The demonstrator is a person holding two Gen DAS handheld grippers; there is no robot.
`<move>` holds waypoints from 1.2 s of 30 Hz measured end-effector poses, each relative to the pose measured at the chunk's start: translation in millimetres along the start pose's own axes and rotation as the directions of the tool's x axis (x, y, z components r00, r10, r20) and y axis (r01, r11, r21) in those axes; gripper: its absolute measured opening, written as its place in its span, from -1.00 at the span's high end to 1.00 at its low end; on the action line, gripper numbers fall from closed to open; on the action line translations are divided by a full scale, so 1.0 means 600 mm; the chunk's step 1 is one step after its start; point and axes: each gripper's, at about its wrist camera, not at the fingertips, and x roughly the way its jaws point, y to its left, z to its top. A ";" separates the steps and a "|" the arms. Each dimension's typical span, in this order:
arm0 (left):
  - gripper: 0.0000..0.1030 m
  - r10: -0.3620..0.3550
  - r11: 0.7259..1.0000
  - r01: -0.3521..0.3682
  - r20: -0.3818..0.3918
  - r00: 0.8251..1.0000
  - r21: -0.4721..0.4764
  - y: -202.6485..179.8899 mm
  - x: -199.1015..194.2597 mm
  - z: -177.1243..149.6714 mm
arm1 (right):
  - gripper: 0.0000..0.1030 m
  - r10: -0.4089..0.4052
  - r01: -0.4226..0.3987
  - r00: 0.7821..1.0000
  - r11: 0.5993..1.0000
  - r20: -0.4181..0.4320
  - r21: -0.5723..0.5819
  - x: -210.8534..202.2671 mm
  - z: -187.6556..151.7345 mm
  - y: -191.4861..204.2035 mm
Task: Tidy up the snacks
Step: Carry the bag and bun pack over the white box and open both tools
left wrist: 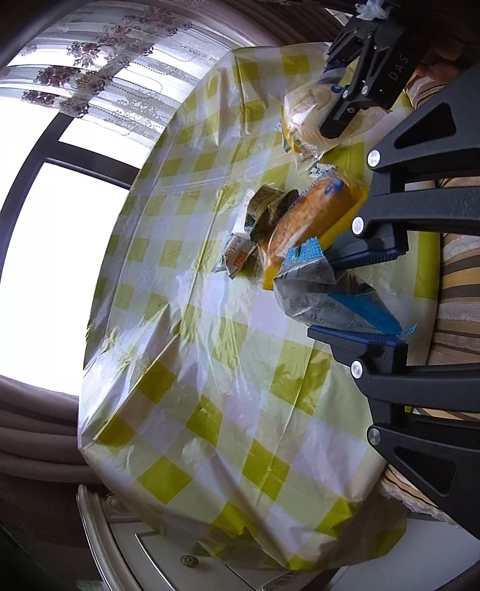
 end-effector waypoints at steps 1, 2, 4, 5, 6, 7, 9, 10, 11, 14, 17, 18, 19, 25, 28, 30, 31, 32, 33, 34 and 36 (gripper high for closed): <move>0.42 0.002 1.000 -0.002 0.011 1.000 -0.003 -0.001 -0.006 -0.001 | -0.43 0.000 0.000 1.000 1.000 0.001 0.004 -0.004 -0.003 -0.002; 0.42 0.004 1.000 -0.004 0.022 1.000 -0.002 -0.003 -0.013 -0.002 | -0.43 -0.001 0.001 1.000 1.000 0.003 0.008 -0.009 -0.005 -0.003; 0.42 -0.002 1.000 0.002 0.051 0.999 0.004 -0.011 -0.030 -0.003 | -0.43 -0.005 0.005 1.000 1.000 0.009 0.013 -0.019 -0.009 -0.005; 0.42 -0.008 1.000 0.007 0.064 0.998 0.009 -0.015 -0.037 -0.004 | -0.43 -0.006 0.006 1.000 1.000 0.012 0.017 -0.025 -0.012 -0.007; 0.42 -0.017 1.000 0.016 0.075 0.997 0.016 -0.022 -0.045 -0.005 | -0.43 -0.007 0.007 1.000 1.000 0.015 0.021 -0.031 -0.014 -0.009; 0.42 -0.025 0.999 0.023 0.081 0.996 0.024 -0.027 -0.050 -0.006 | -0.43 -0.010 0.009 1.000 1.000 0.017 0.027 -0.037 -0.017 -0.011; 0.41 -0.036 0.999 0.032 0.091 0.995 0.042 -0.040 -0.057 -0.007 | -0.43 -0.015 0.014 1.000 0.999 0.018 0.038 -0.046 -0.023 -0.016; 0.42 -0.045 0.998 0.041 0.092 0.995 0.045 -0.045 -0.060 -0.008 | -0.43 -0.016 0.015 1.000 0.999 0.019 0.044 -0.051 -0.025 -0.019; 0.42 -0.055 0.998 0.051 0.092 0.994 0.048 -0.051 -0.063 -0.007 | -0.43 -0.018 0.017 1.000 0.999 0.020 0.048 -0.056 -0.027 -0.022; 0.42 -0.092 0.994 0.086 0.092 0.992 0.060 -0.073 -0.073 -0.010 | -0.43 -0.029 0.028 0.999 0.998 0.022 0.065 -0.073 -0.033 -0.032; 0.42 -0.132 0.989 0.125 0.087 0.987 0.084 -0.101 -0.079 -0.014 | -0.43 -0.048 0.046 0.999 0.995 0.025 0.083 -0.092 -0.040 -0.049; 0.41 -0.150 0.986 0.142 0.083 0.985 0.090 -0.112 -0.081 -0.016 | -0.43 -0.056 0.054 0.998 0.994 0.023 0.091 -0.098 -0.043 -0.056; 0.42 -0.171 0.982 0.164 0.076 0.982 0.093 -0.122 -0.081 -0.018 | -0.43 -0.062 0.060 0.998 0.993 0.021 0.099 -0.104 -0.046 -0.063; 0.41 -0.257 0.959 0.250 0.035 0.966 0.131 -0.187 -0.083 -0.033 | -0.43 -0.104 0.099 0.994 0.984 0.022 0.147 -0.142 -0.069 -0.116; 0.41 -0.318 0.938 0.314 0.005 0.948 0.145 -0.223 -0.083 -0.041 | -0.43 -0.122 0.116 0.992 0.977 0.022 0.179 -0.162 -0.083 -0.147; 0.41 -0.355 0.922 0.353 -0.019 0.935 0.156 -0.247 -0.082 -0.047 | -0.43 -0.152 0.146 0.988 0.970 0.017 0.193 -0.173 -0.095 -0.168; 0.42 -0.377 0.911 0.378 -0.037 0.925 0.163 -0.263 -0.080 -0.051 | -0.43 -0.162 0.156 0.987 0.967 0.013 0.203 -0.178 -0.101 -0.180; 0.41 -0.392 0.904 0.394 -0.049 0.919 0.168 -0.273 -0.078 -0.054 | -0.43 -0.174 0.168 0.985 0.962 0.007 0.214 -0.184 -0.109 -0.193; 0.41 -0.413 0.891 0.419 -0.069 0.908 0.172 -0.288 -0.076 -0.058 | -0.43 -0.188 0.183 0.982 0.956 -0.002 0.227 -0.189 -0.117 -0.208; 0.41 -0.428 0.883 0.436 -0.083 0.900 0.175 -0.299 -0.075 -0.061 | -0.43 -0.200 0.196 0.980 0.951 -0.010 0.238 -0.193 -0.124 -0.220; 0.41 -0.469 0.858 0.483 -0.120 0.875 0.175 -0.324 -0.071 -0.068 | -0.43 -0.224 0.223 0.974 0.939 -0.025 0.264 -0.204 -0.140 -0.249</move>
